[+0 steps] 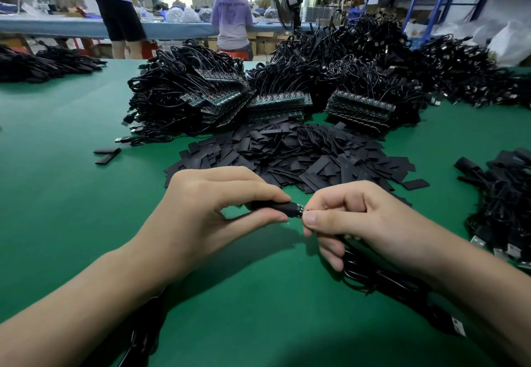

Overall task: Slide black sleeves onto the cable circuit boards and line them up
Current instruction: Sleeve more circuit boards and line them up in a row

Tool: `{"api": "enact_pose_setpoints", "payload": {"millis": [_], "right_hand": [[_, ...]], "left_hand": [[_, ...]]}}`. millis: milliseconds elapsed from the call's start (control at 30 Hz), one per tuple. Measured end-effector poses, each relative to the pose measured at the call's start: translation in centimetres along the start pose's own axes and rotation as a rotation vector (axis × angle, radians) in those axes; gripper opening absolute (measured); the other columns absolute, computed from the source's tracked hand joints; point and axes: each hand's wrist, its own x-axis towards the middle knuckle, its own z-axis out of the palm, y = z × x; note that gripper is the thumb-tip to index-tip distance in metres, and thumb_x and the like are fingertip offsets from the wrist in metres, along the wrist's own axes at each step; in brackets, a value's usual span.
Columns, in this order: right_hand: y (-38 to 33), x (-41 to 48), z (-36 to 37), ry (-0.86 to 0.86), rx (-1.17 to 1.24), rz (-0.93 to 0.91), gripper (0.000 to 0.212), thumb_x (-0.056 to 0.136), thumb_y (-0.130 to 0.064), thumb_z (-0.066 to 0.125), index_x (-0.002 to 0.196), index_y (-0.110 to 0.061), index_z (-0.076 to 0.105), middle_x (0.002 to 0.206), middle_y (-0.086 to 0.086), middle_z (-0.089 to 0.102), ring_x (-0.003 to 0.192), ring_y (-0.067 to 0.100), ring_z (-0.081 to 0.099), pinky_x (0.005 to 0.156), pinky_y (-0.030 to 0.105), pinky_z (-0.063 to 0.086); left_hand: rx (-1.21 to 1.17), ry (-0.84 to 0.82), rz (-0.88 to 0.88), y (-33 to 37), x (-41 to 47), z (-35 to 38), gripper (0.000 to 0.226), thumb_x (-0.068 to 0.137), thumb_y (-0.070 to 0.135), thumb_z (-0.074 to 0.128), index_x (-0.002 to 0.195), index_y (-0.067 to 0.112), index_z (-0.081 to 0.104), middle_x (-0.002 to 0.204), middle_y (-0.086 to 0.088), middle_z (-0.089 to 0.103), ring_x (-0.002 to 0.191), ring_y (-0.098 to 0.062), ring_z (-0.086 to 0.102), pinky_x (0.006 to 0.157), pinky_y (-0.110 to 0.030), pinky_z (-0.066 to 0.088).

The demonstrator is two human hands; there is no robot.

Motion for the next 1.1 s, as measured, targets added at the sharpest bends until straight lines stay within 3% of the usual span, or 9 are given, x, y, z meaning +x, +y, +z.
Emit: {"api": "enact_pose_setpoints", "payload": {"millis": [400, 567, 700, 900, 1033, 1100], "right_hand": [[0.0, -0.2, 0.6, -0.028, 0.051, 0.019, 0.017, 0.097, -0.018, 0.065, 0.083, -0.011, 0.072, 0.058, 0.006, 0.057, 0.054, 0.019, 0.059, 0.058, 0.027, 0.051], [-0.5, -0.3, 0.9, 0.057, 0.004, -0.048, 0.019, 0.101, -0.017, 0.059, 0.096, -0.008, 0.075, 0.073, 0.012, 0.071, 0.068, 0.022, 0.071, 0.07, 0.024, 0.055], [-0.2, -0.1, 1.6, 0.162, -0.135, -0.106, 0.017, 0.104, -0.013, 0.057, 0.097, -0.012, 0.073, 0.073, 0.006, 0.075, 0.07, 0.021, 0.074, 0.074, 0.026, 0.056], [-0.2, -0.3, 2.2, 0.245, -0.308, -0.125, 0.021, 0.101, -0.015, 0.062, 0.083, -0.022, 0.071, 0.072, 0.0, 0.075, 0.058, 0.003, 0.065, 0.058, 0.01, 0.045], [-0.5, -0.5, 2.4, 0.254, -0.463, -0.144, 0.023, 0.102, -0.017, 0.058, 0.085, -0.028, 0.069, 0.075, -0.008, 0.074, 0.065, 0.001, 0.067, 0.06, 0.023, 0.053], [-0.6, -0.6, 2.5, 0.273, -0.511, -0.165, 0.021, 0.101, -0.018, 0.06, 0.086, -0.031, 0.069, 0.075, -0.011, 0.073, 0.07, 0.003, 0.069, 0.065, 0.021, 0.053]], "left_hand": [[-0.022, 0.016, 0.047, -0.4, 0.1, 0.7, 0.015, 0.091, 0.038, 0.072, 0.098, 0.028, 0.08, 0.096, 0.018, 0.075, 0.086, 0.006, 0.069, 0.076, -0.029, 0.06], [0.076, 0.083, 0.1, -0.4, 0.6, 0.4, 0.015, 0.085, 0.023, 0.083, 0.099, 0.018, 0.081, 0.094, 0.004, 0.071, 0.082, -0.007, 0.067, 0.077, -0.022, 0.054], [0.099, 0.16, 0.007, -0.4, 0.6, 0.7, 0.023, 0.081, 0.028, 0.081, 0.103, 0.023, 0.08, 0.096, 0.003, 0.066, 0.081, -0.006, 0.064, 0.08, -0.011, 0.048], [0.023, 0.121, -0.033, -0.1, 0.5, 0.8, 0.049, 0.076, 0.043, 0.081, 0.12, 0.022, 0.075, 0.103, 0.011, 0.072, 0.093, -0.003, 0.07, 0.082, -0.027, 0.058], [-0.003, 0.097, -0.045, -0.1, 0.4, 0.8, 0.059, 0.076, 0.044, 0.085, 0.128, 0.022, 0.07, 0.109, 0.011, 0.073, 0.098, -0.003, 0.071, 0.085, -0.03, 0.059], [-0.005, 0.091, -0.044, 0.0, 0.5, 0.8, 0.058, 0.076, 0.04, 0.084, 0.129, 0.022, 0.069, 0.111, 0.01, 0.072, 0.101, -0.005, 0.071, 0.088, -0.031, 0.059]]}}
